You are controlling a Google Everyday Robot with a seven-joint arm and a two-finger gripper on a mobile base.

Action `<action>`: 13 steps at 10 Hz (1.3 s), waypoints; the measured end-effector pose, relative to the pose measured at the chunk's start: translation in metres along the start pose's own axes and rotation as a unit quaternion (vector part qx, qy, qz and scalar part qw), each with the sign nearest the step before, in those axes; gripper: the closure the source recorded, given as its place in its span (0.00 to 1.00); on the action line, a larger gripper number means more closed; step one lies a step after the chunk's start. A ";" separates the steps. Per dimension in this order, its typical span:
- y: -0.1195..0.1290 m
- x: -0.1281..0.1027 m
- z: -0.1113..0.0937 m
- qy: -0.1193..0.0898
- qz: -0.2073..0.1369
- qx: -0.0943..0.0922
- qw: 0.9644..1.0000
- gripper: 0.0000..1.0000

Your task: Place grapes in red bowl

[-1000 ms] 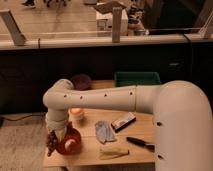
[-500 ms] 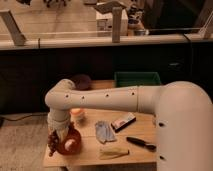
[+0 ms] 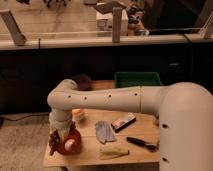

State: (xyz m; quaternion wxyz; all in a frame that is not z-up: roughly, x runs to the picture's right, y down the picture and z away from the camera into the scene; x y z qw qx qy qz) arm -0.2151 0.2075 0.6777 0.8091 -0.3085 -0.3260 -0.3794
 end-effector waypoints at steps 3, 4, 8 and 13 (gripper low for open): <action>0.001 0.001 -0.001 0.001 0.001 0.002 1.000 0.20; 0.001 0.001 -0.001 0.001 0.002 0.002 1.000 0.20; 0.001 0.001 -0.002 0.000 -0.004 0.003 1.000 0.20; 0.001 0.001 -0.003 -0.002 -0.017 0.013 1.000 0.20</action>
